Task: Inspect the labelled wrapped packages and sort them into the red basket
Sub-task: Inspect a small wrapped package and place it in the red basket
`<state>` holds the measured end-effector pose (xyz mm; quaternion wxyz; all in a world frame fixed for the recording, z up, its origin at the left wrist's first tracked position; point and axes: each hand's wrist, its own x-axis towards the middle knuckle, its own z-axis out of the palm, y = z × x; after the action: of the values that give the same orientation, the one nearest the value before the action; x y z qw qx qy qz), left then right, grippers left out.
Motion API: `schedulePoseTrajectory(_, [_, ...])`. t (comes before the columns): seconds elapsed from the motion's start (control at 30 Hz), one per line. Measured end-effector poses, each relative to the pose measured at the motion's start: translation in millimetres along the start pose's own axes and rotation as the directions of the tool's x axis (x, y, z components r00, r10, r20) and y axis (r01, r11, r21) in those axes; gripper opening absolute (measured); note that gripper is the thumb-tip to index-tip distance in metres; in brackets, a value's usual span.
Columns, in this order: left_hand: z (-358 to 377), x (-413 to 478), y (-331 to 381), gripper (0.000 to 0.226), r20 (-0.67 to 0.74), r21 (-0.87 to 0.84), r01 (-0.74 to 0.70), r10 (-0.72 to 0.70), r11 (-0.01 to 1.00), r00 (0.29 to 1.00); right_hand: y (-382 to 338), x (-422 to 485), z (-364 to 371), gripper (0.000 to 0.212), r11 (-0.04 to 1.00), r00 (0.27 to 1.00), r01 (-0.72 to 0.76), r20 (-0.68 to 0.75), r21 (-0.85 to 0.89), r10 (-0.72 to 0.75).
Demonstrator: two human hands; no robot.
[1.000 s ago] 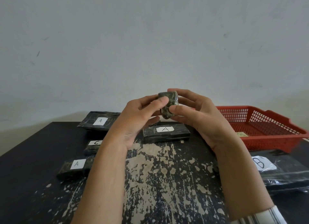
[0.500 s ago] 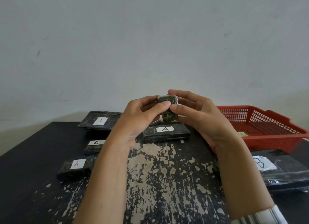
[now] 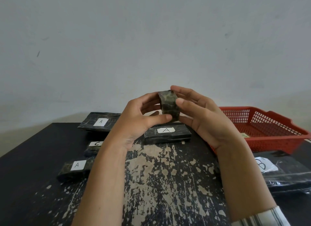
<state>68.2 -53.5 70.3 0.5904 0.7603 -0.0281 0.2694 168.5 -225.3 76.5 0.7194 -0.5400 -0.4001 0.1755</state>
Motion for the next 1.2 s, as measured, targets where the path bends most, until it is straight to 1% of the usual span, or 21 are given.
schedulePoseTrajectory(0.07, [0.1,0.2,-0.5,0.065,-0.017,0.039,-0.027,0.028,0.999,0.999,-1.5,0.4,0.5,0.053,1.0,1.0,-0.009,-0.007,0.016,0.009])
schedulePoseTrajectory(0.17, [3.2,-0.3,2.0,0.069,-0.014,0.059,-0.073,0.074,0.996,0.997,-3.5,-0.5,0.8,0.062,0.999,0.999,-0.044,-0.026,-0.029,0.043])
schedulePoseTrajectory(0.27, [7.5,-1.0,4.3,0.071,-0.013,0.087,-0.098,0.1,0.991,0.995,-2.8,-1.3,3.5,0.065,0.996,0.997,-0.07,-0.035,-0.061,0.068])
schedulePoseTrajectory(0.33, [8.3,-0.8,5.0,0.073,0.001,0.117,-0.102,0.102,0.988,0.995,-2.3,-0.7,5.1,0.058,0.996,0.996,-0.067,-0.061,-0.066,0.063])
schedulePoseTrajectory(0.4, [6.8,-1.2,6.8,0.076,0.033,0.12,-0.074,0.071,0.99,0.997,-2.3,-0.1,5.1,0.049,0.996,0.995,-0.063,-0.086,-0.056,0.058])
schedulePoseTrajectory(0.43, [6.2,-2.0,8.2,0.076,0.05,0.106,-0.053,0.048,0.993,0.998,-2.5,-0.1,4.9,0.047,0.996,0.994,-0.064,-0.094,-0.056,0.059])
schedulePoseTrajectory(0.5, [5.6,-3.6,11.0,0.074,0.067,0.063,-0.021,0.017,0.998,0.998,-2.2,-0.1,4.4,0.048,0.995,0.993,-0.068,-0.098,-0.07,0.061])
schedulePoseTrajectory(0.67, [7.3,-4.8,11.4,0.067,0.053,-0.019,0.003,-0.002,1.0,0.999,-2.0,-0.1,4.8,0.048,0.994,0.994,-0.072,-0.093,-0.081,0.064])
schedulePoseTrajectory(0.87, [7.9,-3.3,8.7,0.059,0.037,-0.068,-0.007,0.01,0.998,0.999,-1.3,0.9,6.2,0.038,0.991,0.993,-0.067,-0.105,-0.115,0.055])
schedulePoseTrajectory(0.97, [9.0,-3.5,8.7,0.061,0.042,-0.061,-0.034,0.037,0.998,0.998,-1.7,0.1,5.2,0.049,0.992,0.994,-0.059,-0.102,-0.109,0.048])
schedulePoseTrajectory(1.03, [10.1,-3.7,9.3,0.061,0.052,-0.046,-0.045,0.048,0.998,0.998,-1.9,-0.2,4.6,0.051,0.994,0.994,-0.047,-0.102,-0.095,0.037])
schedulePoseTrajectory(1.13, [10.7,-2.9,9.4,0.057,0.054,-0.061,-0.034,0.037,0.998,0.998,-1.8,-0.6,4.9,0.043,0.997,0.994,-0.041,-0.108,-0.068,0.033])
schedulePoseTrajectory(1.2, [10.1,-2.0,8.4,0.055,0.039,-0.076,-0.002,0.005,0.997,0.999,-2.1,-0.7,5.6,0.035,0.997,0.993,-0.043,-0.113,-0.062,0.035])
